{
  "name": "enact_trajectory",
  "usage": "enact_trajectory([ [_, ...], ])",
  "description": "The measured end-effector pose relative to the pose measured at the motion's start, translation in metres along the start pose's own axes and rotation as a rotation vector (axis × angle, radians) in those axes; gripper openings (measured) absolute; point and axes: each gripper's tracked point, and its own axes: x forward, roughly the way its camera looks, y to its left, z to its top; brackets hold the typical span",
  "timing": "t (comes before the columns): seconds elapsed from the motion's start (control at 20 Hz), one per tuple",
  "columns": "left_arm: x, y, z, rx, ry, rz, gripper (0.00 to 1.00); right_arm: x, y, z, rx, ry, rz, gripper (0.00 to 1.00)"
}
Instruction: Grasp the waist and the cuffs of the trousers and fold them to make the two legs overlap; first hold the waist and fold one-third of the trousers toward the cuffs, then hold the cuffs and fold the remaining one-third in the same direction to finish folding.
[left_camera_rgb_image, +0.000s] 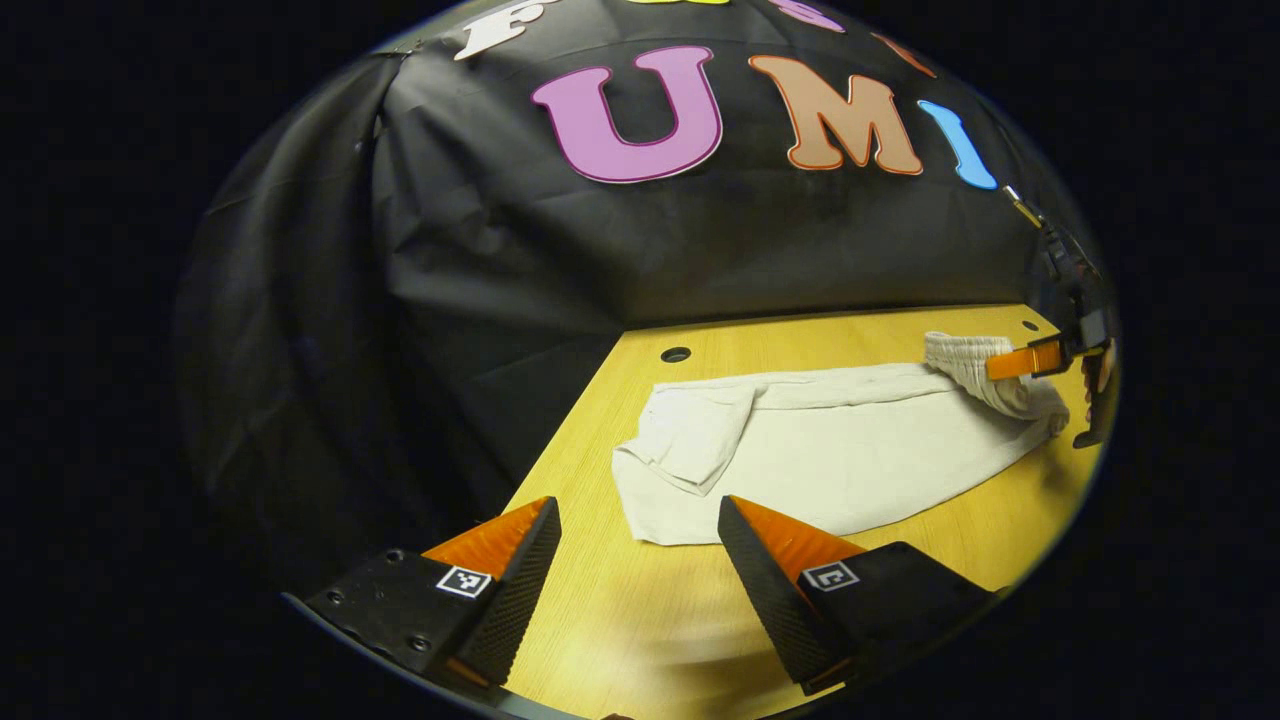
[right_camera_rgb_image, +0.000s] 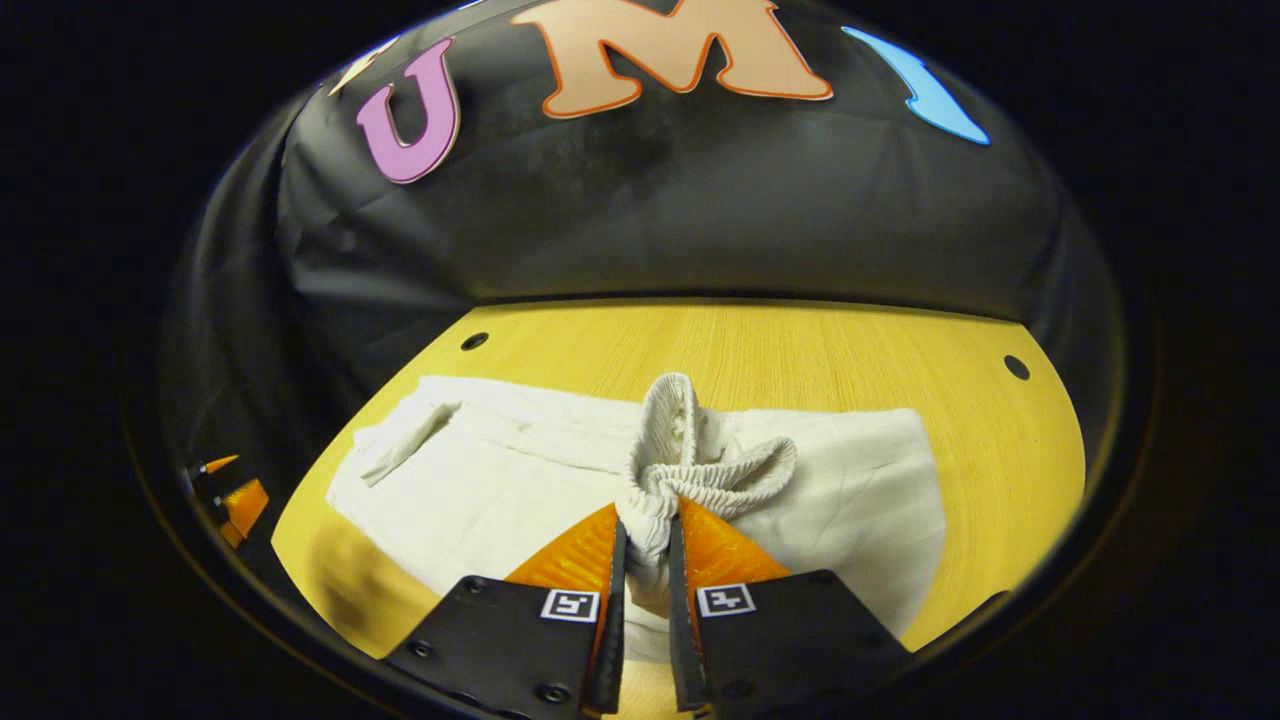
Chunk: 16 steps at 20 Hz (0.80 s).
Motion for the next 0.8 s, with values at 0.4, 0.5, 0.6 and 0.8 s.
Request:
enact_trajectory([
  [0.4, 0.037, -0.003, -0.002, -0.009, -0.001, -0.070, 0.96, -0.030, 0.000, 0.030, -0.048, 0.013, 0.041, 0.97],
  [0.5, 0.053, -0.005, 0.003, -0.001, -0.016, -0.098, 0.96, -0.044, -0.007, 0.042, -0.027, -0.004, 0.026, 0.92],
  [0.6, 0.073, -0.006, 0.008, 0.004, -0.028, -0.133, 0.96, -0.053, -0.011, 0.043, -0.020, -0.017, -0.009, 0.92],
  [0.8, 0.117, -0.003, 0.018, -0.003, -0.031, -0.188, 0.96, -0.069, -0.029, 0.038, -0.006, -0.024, -0.096, 0.96],
])
